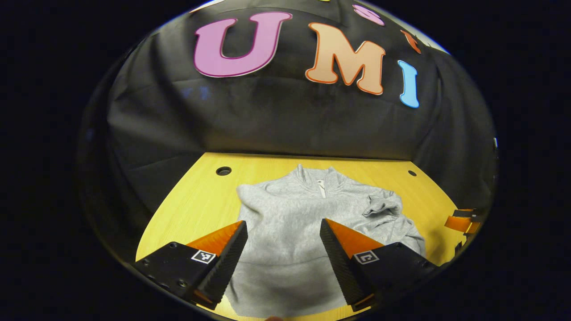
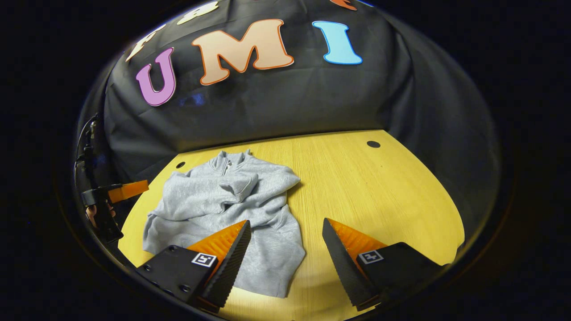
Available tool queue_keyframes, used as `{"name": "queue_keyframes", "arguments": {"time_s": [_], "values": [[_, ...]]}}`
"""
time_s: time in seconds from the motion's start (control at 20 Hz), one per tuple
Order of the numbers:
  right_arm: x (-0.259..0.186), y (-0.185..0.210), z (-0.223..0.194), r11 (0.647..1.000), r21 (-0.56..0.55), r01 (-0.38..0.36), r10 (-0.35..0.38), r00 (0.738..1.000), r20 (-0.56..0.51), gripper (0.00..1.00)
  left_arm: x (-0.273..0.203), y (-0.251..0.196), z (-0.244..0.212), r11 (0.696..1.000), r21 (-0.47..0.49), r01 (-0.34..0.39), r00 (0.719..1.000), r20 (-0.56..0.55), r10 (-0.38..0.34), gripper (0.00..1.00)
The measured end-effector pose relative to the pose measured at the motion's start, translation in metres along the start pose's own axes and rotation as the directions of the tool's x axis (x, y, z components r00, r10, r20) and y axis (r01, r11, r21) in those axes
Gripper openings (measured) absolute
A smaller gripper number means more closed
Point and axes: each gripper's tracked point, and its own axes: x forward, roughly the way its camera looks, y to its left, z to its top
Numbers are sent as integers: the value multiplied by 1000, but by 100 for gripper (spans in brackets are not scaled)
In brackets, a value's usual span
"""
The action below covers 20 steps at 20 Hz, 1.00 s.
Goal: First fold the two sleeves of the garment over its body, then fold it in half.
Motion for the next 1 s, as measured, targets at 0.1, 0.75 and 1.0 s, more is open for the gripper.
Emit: {"name": "queue_keyframes", "arguments": {"time_s": [0.1, 0.75, 1.0], "values": [[2, 3, -13, 1000, -9, 0, 0, 1000, -26, 99, -11, 12, -17, 1000, -6, -16, 1000, -27, 16, 97], [-7, 17, -89, 996, -84, 2, -16, 986, -165, 99, -49, 28, -148, 999, -8, -35, 968, -251, 32, 96], [-8, 25, -109, 992, -126, -11, -15, 978, -206, 96, -53, 37, -165, 998, -14, -55, 962, -270, 49, 95]]}}
